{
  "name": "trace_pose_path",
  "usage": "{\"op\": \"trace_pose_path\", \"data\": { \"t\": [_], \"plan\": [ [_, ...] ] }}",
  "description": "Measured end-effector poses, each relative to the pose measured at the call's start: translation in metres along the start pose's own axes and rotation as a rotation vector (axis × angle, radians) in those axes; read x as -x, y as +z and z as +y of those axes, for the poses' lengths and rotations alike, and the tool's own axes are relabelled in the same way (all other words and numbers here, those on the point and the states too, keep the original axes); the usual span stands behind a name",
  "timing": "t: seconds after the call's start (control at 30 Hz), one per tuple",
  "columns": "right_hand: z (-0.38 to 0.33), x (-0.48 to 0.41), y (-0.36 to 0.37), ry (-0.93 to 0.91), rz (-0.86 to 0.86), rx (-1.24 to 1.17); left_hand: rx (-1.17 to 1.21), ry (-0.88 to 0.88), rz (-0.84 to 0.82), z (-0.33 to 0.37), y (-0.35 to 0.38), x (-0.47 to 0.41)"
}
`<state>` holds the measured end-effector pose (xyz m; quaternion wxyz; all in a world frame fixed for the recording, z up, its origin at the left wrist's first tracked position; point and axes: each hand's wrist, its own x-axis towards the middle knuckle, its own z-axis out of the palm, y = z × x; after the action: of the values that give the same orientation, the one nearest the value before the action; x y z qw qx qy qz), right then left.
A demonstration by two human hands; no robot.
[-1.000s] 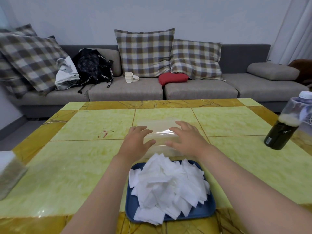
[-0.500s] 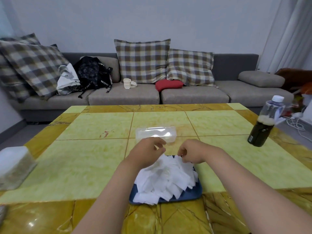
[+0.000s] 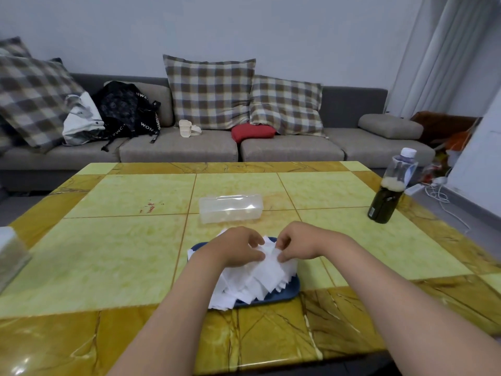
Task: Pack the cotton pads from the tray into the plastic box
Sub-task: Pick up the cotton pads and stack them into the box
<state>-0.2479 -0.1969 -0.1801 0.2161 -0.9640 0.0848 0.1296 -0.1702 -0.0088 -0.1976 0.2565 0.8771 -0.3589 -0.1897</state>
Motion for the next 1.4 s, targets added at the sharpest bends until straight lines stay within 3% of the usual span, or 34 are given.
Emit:
{"op": "trace_pose_path", "data": {
  "t": [0.13,0.3,0.5,0.67,0.97,1.07,1.17,1.3,1.4],
  "plan": [
    [0.006,0.004,-0.009,-0.029,0.12,-0.161,0.085,0.036,0.087,0.002,0.0,-0.002],
    [0.004,-0.003,-0.017,-0.055,0.237,-0.555,0.448,0.009,0.18,0.013,-0.005,0.002],
    [-0.015,-0.022,-0.012,-0.104,0.157,-0.863,0.59,-0.054,0.235,0.001,-0.021,0.012],
    [-0.023,-0.03,-0.01,-0.061,-0.019,-0.897,0.577,-0.09,0.292,-0.013,-0.032,0.017],
    [-0.004,-0.032,-0.02,0.059,0.012,-0.929,0.626,-0.232,0.347,-0.022,-0.035,0.016],
    [0.0,-0.026,-0.028,-0.029,-0.032,-1.132,0.591,-0.238,0.38,-0.024,-0.033,0.014],
    [-0.007,-0.027,-0.023,-0.008,0.023,-0.923,0.572,-0.202,0.285,-0.022,-0.031,0.014],
    [-0.025,-0.026,-0.006,-0.05,-0.116,-0.346,0.209,-0.175,0.21,-0.023,-0.03,0.014],
    [-0.028,-0.024,-0.007,-0.112,-0.063,-0.231,0.173,-0.177,0.259,-0.027,-0.034,0.015]
  ]
}}
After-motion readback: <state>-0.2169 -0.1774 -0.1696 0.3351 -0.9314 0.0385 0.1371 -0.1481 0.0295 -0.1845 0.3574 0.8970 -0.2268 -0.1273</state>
